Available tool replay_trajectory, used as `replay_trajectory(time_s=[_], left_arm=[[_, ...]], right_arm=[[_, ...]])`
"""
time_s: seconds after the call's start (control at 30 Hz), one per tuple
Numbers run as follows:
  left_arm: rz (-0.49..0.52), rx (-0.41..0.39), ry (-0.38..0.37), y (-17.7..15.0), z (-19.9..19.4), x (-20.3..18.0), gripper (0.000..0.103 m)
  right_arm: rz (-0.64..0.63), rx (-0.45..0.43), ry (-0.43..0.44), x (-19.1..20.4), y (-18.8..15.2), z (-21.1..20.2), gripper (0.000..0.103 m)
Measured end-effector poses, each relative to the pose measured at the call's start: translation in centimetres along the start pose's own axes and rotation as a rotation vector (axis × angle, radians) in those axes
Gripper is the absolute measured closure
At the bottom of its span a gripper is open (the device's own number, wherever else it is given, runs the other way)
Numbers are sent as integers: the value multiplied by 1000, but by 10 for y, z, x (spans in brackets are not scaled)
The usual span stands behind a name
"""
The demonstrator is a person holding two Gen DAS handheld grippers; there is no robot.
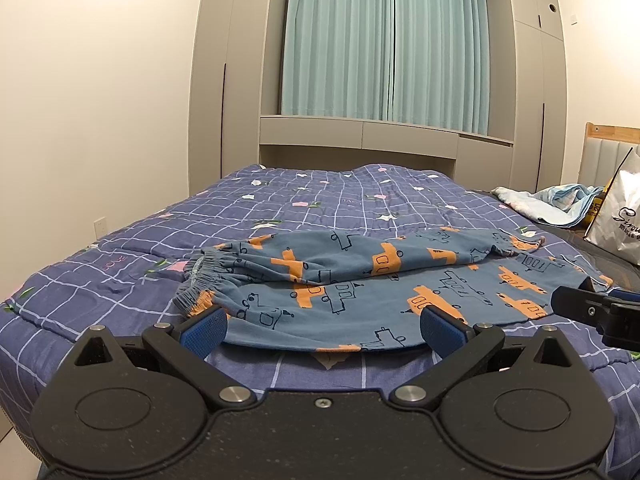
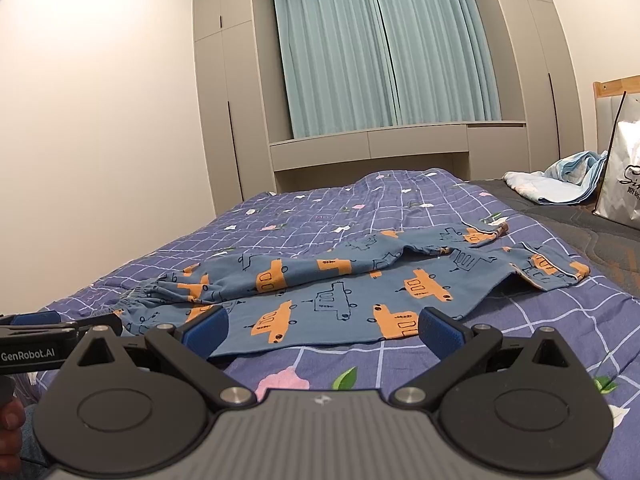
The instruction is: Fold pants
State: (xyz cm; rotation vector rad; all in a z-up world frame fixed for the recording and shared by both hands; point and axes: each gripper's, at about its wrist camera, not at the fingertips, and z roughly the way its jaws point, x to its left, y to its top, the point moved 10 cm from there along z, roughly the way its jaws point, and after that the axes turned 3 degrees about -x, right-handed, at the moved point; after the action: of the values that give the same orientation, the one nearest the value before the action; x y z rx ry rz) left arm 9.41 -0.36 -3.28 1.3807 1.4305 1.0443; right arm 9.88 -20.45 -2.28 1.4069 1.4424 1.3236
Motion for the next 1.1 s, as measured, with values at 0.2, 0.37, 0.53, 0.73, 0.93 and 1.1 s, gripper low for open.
replay_trajectory(time_s=[0.2, 0.37, 0.53, 0.73, 0.93, 1.1], left_arm=[[0, 8, 1, -6, 0, -2, 0], [-1, 10, -1, -3, 1, 1, 0], [-2, 10, -1, -2, 1, 1, 0], [-2, 11, -2, -2, 0, 1, 0], [-1, 11, 0, -2, 1, 1, 0], [-1, 12, 0, -2, 1, 1, 0]], right_arm=[[2, 1, 0, 0, -1, 0, 0], [5, 3, 3, 2, -2, 0, 0], [6, 3, 3, 2, -2, -1, 0], [7, 4, 2, 2, -2, -1, 0], [7, 3, 3, 2, -2, -1, 0], [8, 5, 3, 1, -2, -1, 0]])
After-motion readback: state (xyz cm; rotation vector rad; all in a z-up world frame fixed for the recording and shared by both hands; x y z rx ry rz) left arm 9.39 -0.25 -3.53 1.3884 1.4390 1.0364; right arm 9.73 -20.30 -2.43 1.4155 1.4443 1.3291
